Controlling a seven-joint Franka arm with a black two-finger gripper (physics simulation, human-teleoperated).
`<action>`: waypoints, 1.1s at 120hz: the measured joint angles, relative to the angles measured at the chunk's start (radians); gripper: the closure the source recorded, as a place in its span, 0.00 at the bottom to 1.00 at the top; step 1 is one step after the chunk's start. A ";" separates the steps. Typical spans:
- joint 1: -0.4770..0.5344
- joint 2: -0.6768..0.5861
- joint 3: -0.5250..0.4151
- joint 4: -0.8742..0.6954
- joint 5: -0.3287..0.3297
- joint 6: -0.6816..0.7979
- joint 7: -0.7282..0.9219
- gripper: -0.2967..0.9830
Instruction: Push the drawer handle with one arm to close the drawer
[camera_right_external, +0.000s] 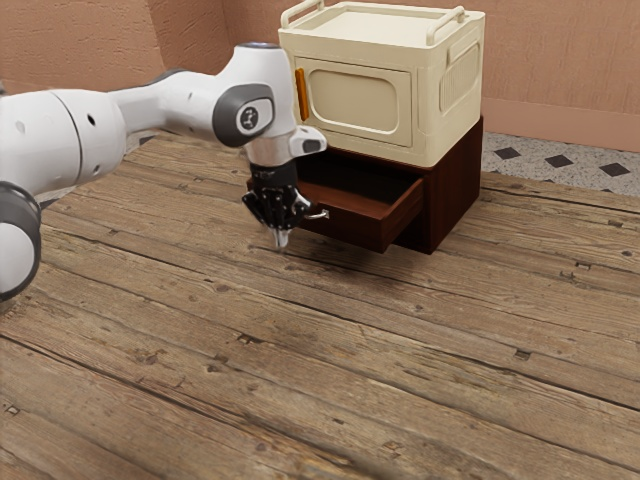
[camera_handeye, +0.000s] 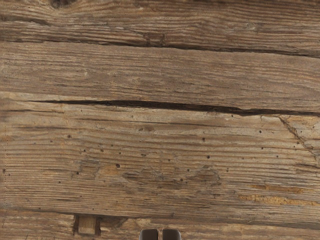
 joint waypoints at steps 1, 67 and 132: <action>0.000 0.003 0.000 0.006 0.002 0.000 0.000 0.85; -0.008 0.140 0.044 0.152 0.051 0.102 0.035 0.85; -0.021 0.202 0.034 0.214 0.046 0.127 0.079 0.85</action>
